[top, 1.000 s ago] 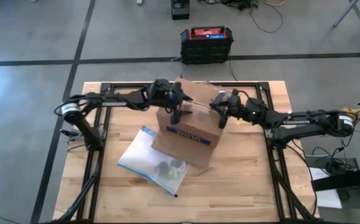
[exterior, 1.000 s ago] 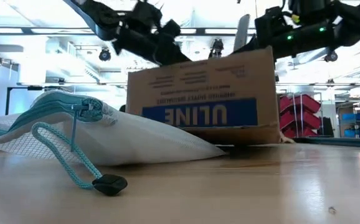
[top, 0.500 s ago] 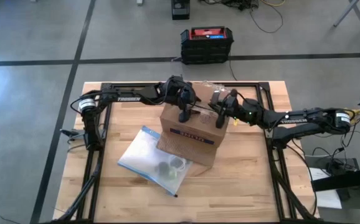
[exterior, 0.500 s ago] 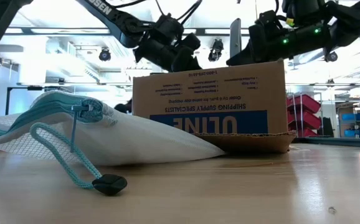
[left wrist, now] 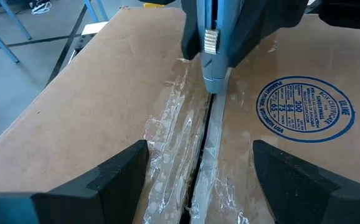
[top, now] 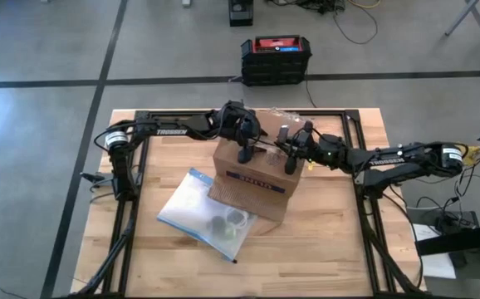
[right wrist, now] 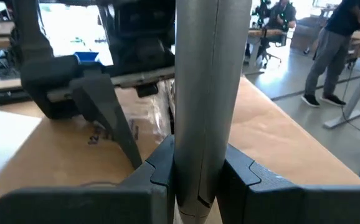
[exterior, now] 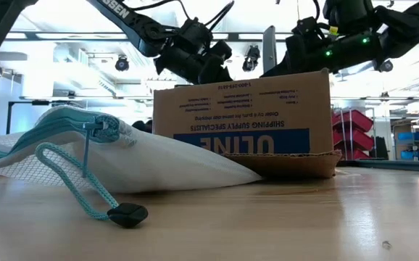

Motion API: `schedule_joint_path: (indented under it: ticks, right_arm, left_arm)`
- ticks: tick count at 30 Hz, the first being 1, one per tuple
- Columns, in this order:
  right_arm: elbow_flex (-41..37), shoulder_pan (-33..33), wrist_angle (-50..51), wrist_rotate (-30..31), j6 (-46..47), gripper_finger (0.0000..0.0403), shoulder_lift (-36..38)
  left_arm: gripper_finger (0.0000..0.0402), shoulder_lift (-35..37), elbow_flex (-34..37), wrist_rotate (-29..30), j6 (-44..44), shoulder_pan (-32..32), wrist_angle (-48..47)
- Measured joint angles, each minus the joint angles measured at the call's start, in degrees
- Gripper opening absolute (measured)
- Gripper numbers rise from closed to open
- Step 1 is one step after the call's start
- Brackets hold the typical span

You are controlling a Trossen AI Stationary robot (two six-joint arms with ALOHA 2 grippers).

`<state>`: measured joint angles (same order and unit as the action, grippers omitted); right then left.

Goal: Pack items into zip bag
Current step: Break down the cardboard box until it is completely flat

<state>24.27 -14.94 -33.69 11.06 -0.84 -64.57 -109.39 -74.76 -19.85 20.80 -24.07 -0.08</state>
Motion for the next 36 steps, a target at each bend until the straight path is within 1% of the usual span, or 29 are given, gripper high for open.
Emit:
schedule_joint_path:
  ticks: [4, 6, 12, 17, 19, 25, 30, 34, 36]
  right_arm:
    - [0.0, 2.0, 5.4, 2.6, 0.3, 0.0055, 2.8]
    - [-0.1, 3.7, 8.9, 5.0, 1.0, 0.0055, 4.6]
    - [-0.1, 10.9, 18.5, 16.4, 4.1, 0.0055, 10.9]
    - [-0.2, 16.9, 21.9, 23.5, 5.5, 0.0055, 14.6]
    - [-0.2, 18.5, 22.9, 25.0, 5.8, 0.0055, 15.6]
    - [-0.1, 21.2, 26.9, 28.5, 11.5, 0.0055, 16.5]
    - [-0.1, 24.6, 28.2, 30.7, 12.0, 0.0054, 17.0]
    - [0.4, 27.0, 32.4, 32.8, 13.1, 0.0052, 18.6]
    - [0.6, 27.6, 33.6, 33.0, 12.8, 0.0052, 19.4]
  left_arm:
    - [0.0273, 0.1, 0.1, 0.1, -0.5, -0.9, -1.2]
    - [0.0273, 0.1, 0.1, -0.6, -0.6, -1.8, -2.0]
    - [0.0273, 0.1, 0.3, -1.7, -1.4, -3.9, -2.5]
    - [0.0273, 0.0, 0.3, -2.1, -1.4, -4.4, -2.3]
    - [0.0273, 0.0, 0.3, -2.1, -1.4, -4.5, -2.7]
    - [0.0273, 0.0, 0.3, -2.1, -1.7, -4.8, -3.7]
    - [0.0273, 0.1, 0.7, -0.6, -1.9, -5.0, -4.0]
    - [0.0273, 0.1, 0.8, -0.8, -1.8, -5.1, -3.7]
    - [0.0273, 0.0, 1.0, -0.8, -1.8, -5.3, -3.9]
